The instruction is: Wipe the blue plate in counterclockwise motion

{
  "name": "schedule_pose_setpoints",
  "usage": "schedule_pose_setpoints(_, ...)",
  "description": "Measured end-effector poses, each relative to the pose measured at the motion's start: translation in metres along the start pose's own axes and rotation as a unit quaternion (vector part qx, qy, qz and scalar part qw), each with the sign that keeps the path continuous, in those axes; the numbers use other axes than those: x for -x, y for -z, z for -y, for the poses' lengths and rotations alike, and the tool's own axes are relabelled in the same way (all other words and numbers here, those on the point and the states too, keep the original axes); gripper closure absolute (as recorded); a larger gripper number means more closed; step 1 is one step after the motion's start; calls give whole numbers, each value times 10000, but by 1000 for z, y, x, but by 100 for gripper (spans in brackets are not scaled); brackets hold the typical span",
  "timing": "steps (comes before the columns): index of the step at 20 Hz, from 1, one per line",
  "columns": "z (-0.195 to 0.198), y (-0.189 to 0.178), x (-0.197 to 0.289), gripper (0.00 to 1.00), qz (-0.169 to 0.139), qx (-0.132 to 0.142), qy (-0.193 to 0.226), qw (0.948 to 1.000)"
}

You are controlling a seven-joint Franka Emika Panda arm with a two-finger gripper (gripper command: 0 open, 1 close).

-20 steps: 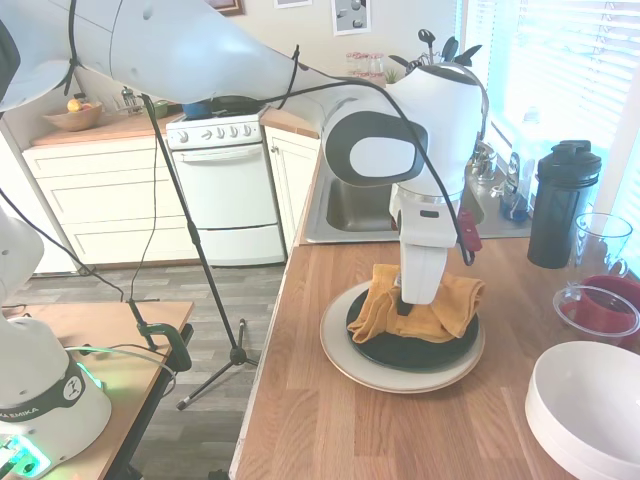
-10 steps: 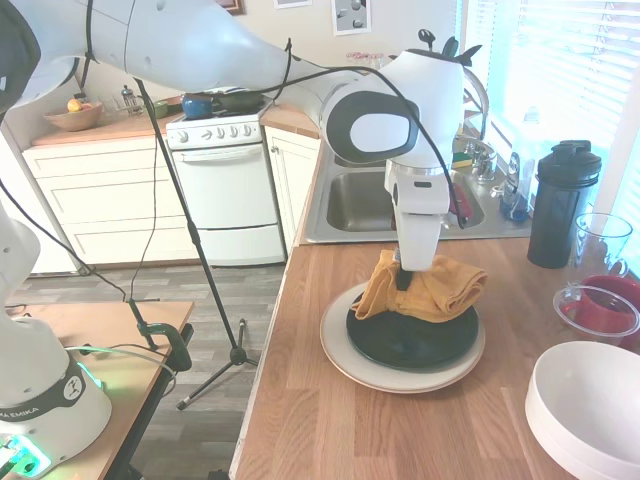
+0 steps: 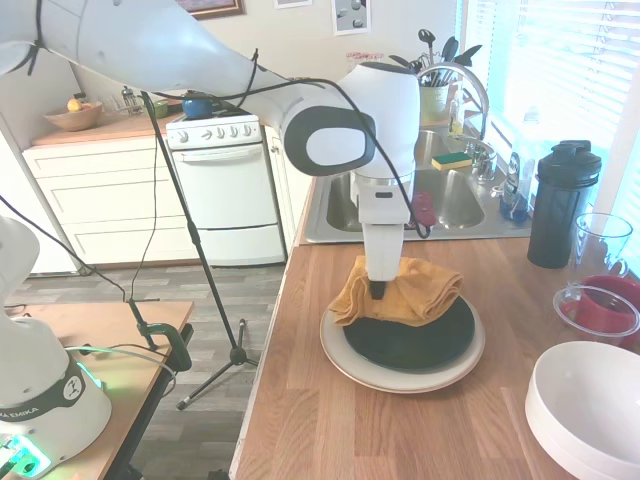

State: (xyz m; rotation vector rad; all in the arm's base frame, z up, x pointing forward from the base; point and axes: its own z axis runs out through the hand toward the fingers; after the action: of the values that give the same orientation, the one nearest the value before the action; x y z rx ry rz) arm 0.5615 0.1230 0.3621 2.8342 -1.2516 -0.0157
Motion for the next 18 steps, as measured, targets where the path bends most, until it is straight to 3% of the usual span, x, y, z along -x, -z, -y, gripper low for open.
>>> schedule_pose_setpoints(10, -43, -14, -49, 100, 233, -4, -405, 9989)
schedule_pose_setpoints(18, -43, -20, -103, 100, 559, 40, -662, 9962)
